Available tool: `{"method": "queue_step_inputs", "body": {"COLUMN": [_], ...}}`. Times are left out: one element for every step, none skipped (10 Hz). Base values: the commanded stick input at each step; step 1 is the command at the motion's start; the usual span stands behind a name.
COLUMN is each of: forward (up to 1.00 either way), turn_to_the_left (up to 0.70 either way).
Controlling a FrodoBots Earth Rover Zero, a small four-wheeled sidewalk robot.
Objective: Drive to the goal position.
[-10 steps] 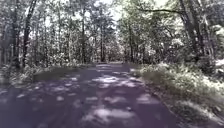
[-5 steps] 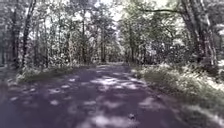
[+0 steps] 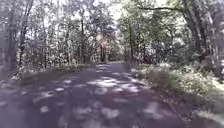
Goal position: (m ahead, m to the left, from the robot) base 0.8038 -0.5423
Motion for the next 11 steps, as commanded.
{"method": "queue_step_inputs", "body": {"forward": [0.45,0.45,0.45,0.45,0.45,0.45,0.45,0.45,0.45,0.45,0.45], "turn_to_the_left": [0.00,0.00,0.00,0.00,0.00,0.00,0.00,0.00,0.00,0.00,0.00]}}
